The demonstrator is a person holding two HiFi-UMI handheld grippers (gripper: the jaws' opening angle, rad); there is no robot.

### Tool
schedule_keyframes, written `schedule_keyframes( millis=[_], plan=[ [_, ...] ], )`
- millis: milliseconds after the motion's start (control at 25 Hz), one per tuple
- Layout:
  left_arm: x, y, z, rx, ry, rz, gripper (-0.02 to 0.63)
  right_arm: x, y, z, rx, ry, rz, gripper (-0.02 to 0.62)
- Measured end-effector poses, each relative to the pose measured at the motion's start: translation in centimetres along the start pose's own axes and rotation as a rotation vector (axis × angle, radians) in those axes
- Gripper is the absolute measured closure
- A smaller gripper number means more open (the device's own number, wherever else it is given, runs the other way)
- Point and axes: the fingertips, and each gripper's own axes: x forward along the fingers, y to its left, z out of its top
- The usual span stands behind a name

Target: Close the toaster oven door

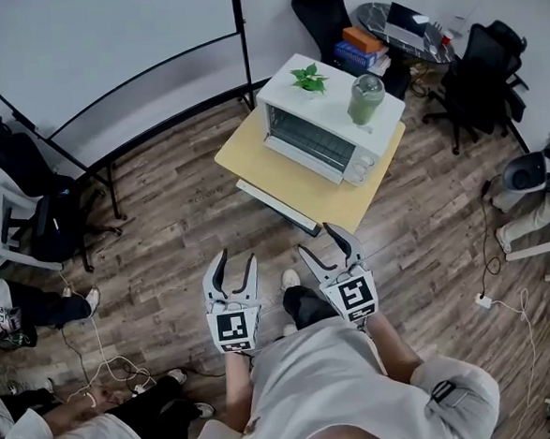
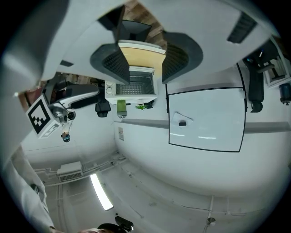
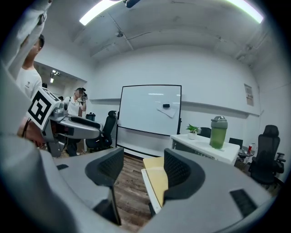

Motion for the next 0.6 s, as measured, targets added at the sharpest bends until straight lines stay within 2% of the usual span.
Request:
schedule_keyframes(
  millis=[600],
  plan=[
    [12.0, 2.7, 0.0, 0.014, 0.077, -0.031, 0.383, 8.7, -7.8, -1.4, 0.053, 0.05, 0.006, 0.318]
  ],
)
